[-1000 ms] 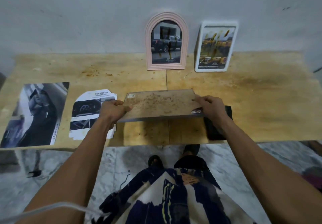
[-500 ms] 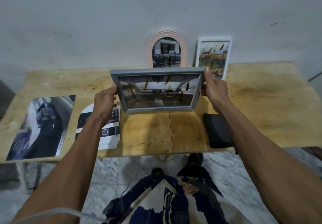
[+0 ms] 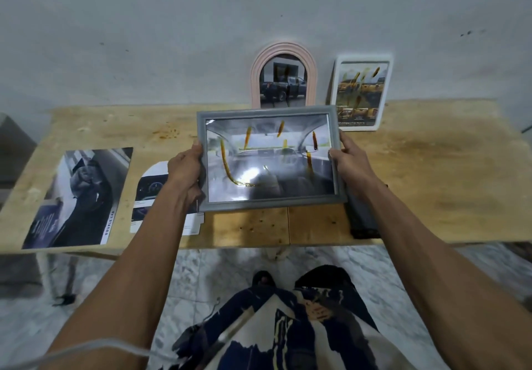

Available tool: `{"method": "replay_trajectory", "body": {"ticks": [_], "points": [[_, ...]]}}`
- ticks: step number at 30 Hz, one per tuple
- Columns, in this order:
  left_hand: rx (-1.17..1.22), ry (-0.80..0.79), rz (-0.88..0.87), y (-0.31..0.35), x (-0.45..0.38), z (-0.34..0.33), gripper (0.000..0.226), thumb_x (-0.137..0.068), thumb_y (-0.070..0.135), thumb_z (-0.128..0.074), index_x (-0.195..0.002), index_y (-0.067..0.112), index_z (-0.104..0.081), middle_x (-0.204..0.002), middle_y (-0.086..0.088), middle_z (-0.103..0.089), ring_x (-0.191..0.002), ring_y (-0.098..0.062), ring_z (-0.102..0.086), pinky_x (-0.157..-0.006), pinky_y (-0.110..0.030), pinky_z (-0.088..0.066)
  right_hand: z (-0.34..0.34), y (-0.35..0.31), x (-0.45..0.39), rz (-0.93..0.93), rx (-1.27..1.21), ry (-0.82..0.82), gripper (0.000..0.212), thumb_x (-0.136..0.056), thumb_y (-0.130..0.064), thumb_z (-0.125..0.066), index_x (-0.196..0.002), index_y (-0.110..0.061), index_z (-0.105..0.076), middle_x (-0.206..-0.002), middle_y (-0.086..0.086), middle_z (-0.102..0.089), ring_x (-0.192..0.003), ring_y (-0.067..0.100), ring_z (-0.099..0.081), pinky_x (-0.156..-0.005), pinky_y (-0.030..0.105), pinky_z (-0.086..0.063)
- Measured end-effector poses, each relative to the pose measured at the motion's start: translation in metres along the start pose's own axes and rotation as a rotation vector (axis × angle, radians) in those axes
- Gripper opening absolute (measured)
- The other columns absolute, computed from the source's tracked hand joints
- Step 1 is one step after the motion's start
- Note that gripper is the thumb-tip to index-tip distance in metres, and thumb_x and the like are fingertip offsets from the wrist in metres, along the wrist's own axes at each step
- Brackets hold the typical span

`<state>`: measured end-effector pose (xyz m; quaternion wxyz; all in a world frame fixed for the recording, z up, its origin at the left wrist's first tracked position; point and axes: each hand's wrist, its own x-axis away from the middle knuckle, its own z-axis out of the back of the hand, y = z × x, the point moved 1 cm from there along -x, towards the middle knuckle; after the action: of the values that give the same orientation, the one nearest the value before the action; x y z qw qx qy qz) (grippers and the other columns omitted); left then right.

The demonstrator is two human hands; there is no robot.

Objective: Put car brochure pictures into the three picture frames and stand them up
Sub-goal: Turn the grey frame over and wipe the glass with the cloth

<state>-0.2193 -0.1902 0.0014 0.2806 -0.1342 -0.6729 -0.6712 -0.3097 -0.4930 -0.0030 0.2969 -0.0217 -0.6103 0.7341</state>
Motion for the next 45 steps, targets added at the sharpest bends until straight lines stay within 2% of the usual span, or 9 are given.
{"method": "replay_trajectory", "body": {"ticks": [4,9,17,25,31,34,37,39,45], "points": [[-0.043,-0.095,0.019,-0.008,0.002,0.006,0.024,-0.094,0.017,-0.063,-0.113,0.004,-0.07,-0.075,-0.007,-0.066,-0.058,-0.018,-0.063,-0.055,-0.026,-0.053,0.0,0.02,-0.002,-0.181,-0.066,0.118,0.048,-0.091,-0.007,-0.049,-0.136,-0.024,-0.047,-0.118,0.008,-0.06,-0.096,0.023,-0.063,-0.085,0.047,-0.058],[-0.171,-0.232,0.068,-0.027,0.004,0.009,0.057,-0.093,-0.009,-0.044,-0.138,0.024,-0.057,-0.079,-0.003,-0.067,-0.067,-0.016,-0.054,-0.06,-0.028,-0.046,-0.001,0.04,-0.001,-0.176,-0.032,0.133,0.045,-0.084,-0.011,-0.054,-0.129,-0.02,-0.056,-0.11,0.008,-0.065,-0.095,0.024,-0.064,-0.08,0.046,-0.059],[-0.098,-0.086,0.105,-0.057,0.012,-0.007,0.048,-0.091,-0.02,-0.041,-0.128,0.006,-0.055,-0.088,-0.008,-0.067,-0.067,-0.018,-0.064,-0.05,-0.024,-0.055,-0.001,0.068,-0.001,-0.129,0.229,0.082,0.036,-0.096,-0.003,-0.045,-0.128,-0.011,-0.057,-0.112,0.011,-0.063,-0.091,0.025,-0.06,-0.07,0.041,-0.05],[-0.203,-0.073,0.167,-0.094,0.001,-0.007,0.061,-0.093,-0.021,-0.038,-0.145,0.011,-0.05,-0.119,-0.011,-0.066,-0.08,-0.019,-0.067,-0.062,-0.027,-0.061,-0.013,0.102,-0.005,-0.208,0.363,0.013,0.054,-0.093,0.002,-0.048,-0.145,-0.01,-0.043,-0.117,0.009,-0.057,-0.093,0.025,-0.054,-0.064,0.026,-0.043],[-0.375,-0.067,0.159,-0.112,-0.015,-0.004,0.062,-0.089,-0.023,-0.048,-0.144,0.005,-0.051,-0.129,-0.013,-0.065,-0.104,-0.033,-0.066,-0.099,-0.051,-0.052,-0.021,0.117,-0.005,-0.277,0.403,0.01,0.068,-0.088,0.001,-0.05,-0.152,-0.015,-0.032,-0.139,0.011,-0.05,-0.113,0.035,-0.055,-0.092,0.049,-0.053],[-0.431,-0.077,0.149,-0.114,-0.012,-0.01,0.058,-0.089,-0.024,-0.049,-0.136,0.009,-0.058,-0.111,-0.006,-0.065,-0.103,-0.035,-0.066,-0.092,-0.048,-0.057,-0.024,0.122,-0.007,-0.243,0.479,0.032,0.069,-0.086,-0.003,-0.053,-0.15,-0.014,-0.032,-0.139,0.013,-0.044,-0.111,0.038,-0.053,-0.088,0.049,-0.051],[-0.497,-0.068,0.147,-0.115,-0.011,-0.014,0.058,-0.09,-0.023,-0.048,-0.125,0.022,-0.059,-0.103,-0.003,-0.066,-0.076,-0.023,-0.063,-0.052,-0.024,-0.059,-0.025,0.125,-0.009,-0.235,0.571,0.043,0.068,-0.088,-0.008,-0.055,-0.151,-0.016,-0.03,-0.137,0.017,-0.034,-0.11,0.042,-0.05,-0.086,0.039,-0.048],[-0.521,-0.076,0.146,-0.119,-0.016,-0.013,0.058,-0.091,-0.021,-0.049,-0.135,0.016,-0.059,-0.116,-0.006,-0.067,-0.081,-0.021,-0.063,-0.045,-0.015,-0.051,-0.026,0.125,-0.01,-0.247,0.61,0.036,0.065,-0.09,-0.008,-0.053,-0.15,-0.016,-0.03,-0.137,0.018,-0.031,-0.112,0.043,-0.047,-0.09,0.04,-0.046],[-0.556,-0.048,0.122,-0.125,-0.02,-0.013,0.051,-0.098,-0.011,-0.044,-0.144,0.009,-0.051,-0.133,-0.007,-0.062,-0.11,-0.017,-0.057,-0.098,-0.017,-0.038,-0.033,0.117,-0.003,-0.251,0.689,0.056,0.06,-0.092,-0.008,-0.05,-0.148,-0.011,-0.029,-0.141,0.018,-0.029,-0.122,0.041,-0.036,-0.092,0.04,-0.039]]}}
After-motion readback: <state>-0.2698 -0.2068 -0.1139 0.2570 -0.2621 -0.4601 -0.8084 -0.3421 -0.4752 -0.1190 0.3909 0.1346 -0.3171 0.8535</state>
